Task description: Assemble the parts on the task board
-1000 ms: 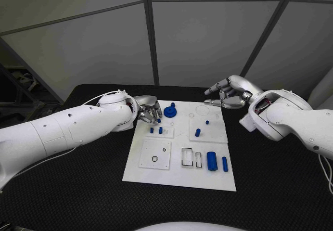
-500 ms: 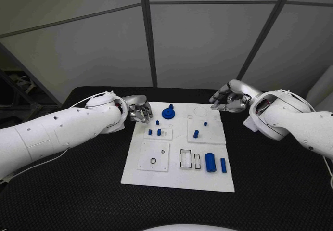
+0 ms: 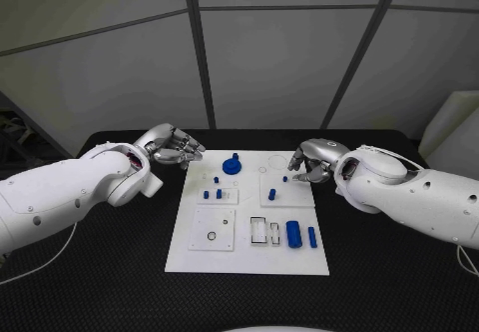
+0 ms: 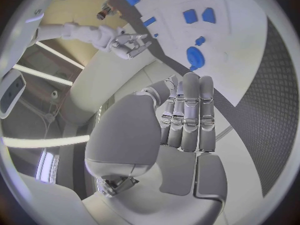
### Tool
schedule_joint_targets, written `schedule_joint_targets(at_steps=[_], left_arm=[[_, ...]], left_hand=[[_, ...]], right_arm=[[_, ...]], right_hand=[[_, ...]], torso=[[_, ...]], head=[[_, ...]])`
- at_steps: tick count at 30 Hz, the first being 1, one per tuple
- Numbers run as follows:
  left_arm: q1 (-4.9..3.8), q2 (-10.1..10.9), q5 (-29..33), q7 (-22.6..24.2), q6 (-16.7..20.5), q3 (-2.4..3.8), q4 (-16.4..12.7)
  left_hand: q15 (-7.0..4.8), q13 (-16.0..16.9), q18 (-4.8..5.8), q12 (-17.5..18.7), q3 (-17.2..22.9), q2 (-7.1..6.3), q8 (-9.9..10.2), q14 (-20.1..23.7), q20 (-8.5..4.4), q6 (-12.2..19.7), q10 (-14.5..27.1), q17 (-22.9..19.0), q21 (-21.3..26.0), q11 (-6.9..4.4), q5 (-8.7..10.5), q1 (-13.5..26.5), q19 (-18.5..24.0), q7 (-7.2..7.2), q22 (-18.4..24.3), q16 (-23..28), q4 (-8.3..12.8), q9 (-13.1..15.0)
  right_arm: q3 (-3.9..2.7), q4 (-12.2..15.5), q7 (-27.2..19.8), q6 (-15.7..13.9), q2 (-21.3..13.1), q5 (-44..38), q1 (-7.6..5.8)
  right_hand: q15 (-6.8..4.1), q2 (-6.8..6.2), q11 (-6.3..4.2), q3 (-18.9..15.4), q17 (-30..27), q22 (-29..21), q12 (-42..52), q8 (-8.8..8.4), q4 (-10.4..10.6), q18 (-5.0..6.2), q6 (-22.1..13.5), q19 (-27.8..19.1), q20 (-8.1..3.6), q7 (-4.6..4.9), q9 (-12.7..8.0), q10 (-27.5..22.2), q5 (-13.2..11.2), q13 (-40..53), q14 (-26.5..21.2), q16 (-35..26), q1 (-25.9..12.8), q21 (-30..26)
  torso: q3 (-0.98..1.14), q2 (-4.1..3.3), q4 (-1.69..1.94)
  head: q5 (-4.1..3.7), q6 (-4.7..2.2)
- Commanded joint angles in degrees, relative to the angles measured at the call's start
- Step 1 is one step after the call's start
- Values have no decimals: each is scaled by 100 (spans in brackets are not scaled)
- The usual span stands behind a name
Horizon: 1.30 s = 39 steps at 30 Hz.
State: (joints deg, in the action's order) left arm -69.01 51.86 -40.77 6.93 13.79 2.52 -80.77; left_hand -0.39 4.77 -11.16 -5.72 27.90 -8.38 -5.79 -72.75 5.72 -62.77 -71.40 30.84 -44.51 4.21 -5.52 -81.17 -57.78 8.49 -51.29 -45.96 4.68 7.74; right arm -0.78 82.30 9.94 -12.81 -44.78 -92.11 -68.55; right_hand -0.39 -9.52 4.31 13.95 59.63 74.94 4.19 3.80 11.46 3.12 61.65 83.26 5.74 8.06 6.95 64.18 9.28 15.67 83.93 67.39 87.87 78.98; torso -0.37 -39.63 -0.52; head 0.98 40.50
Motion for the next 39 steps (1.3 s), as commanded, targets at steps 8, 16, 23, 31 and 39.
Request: schedule_joint_targets(at_steps=[8,16,23,31,39], left_arm=[[57,157,2346,1210,-296,2,-368],[68,178,2514,1293,-395,1,-401],[70,175,2533,1280,-421,1,-397],[71,172,2537,1227,-445,1,-398],[71,168,2538,1093,-581,0,-396]], left_hand=[[12,28,67,-24,-65,103,72,84,5,-43,2,-109,119,27,-16,3,91,6,50,231,47,11],[12,30,67,-24,-67,115,76,82,5,-46,4,-117,125,28,-17,-1,91,7,53,249,53,11],[13,33,67,-24,-75,125,79,77,6,-49,6,-126,133,29,-16,4,89,10,57,268,55,12],[16,34,68,-22,-85,134,85,70,7,-49,14,-134,141,32,-15,14,87,12,61,285,54,12],[15,46,67,-11,-90,158,134,31,-4,-34,53,-186,146,50,-485,-18,80,33,44,402,139,7]], right_arm=[[55,-130,75,144,246,-552,71],[66,-185,72,147,370,-561,98],[68,-222,68,298,427,-562,103],[67,-245,157,541,455,-594,109],[67,-290,280,666,510,-706,113]], right_hand=[[78,-50,103,49,-13,409,-73,-21,-106,-9,-105,19,61,56,-52,-105,6,-225,92,45,15,1],[81,35,110,182,11,463,-64,-10,-209,-20,-108,46,73,61,-75,-90,37,-369,95,92,87,49],[60,140,92,539,49,537,-58,6,-344,-36,-26,83,63,43,-86,43,-207,-547,101,164,168,116],[1,165,16,948,-43,769,-23,56,-486,-96,199,217,15,-18,-62,343,-199,-669,89,155,90,347],[-39,152,-21,1190,-99,873,-56,42,-623,-123,298,274,-28,-52,-53,459,-181,-750,81,163,-71,448]], torso=[[4,-4,-9],[0,-5,-9],[2,-4,-8],[1,0,-9],[0,3,-9]], head=[[-14,12],[-16,30],[-7,44],[-6,59],[-17,69]])
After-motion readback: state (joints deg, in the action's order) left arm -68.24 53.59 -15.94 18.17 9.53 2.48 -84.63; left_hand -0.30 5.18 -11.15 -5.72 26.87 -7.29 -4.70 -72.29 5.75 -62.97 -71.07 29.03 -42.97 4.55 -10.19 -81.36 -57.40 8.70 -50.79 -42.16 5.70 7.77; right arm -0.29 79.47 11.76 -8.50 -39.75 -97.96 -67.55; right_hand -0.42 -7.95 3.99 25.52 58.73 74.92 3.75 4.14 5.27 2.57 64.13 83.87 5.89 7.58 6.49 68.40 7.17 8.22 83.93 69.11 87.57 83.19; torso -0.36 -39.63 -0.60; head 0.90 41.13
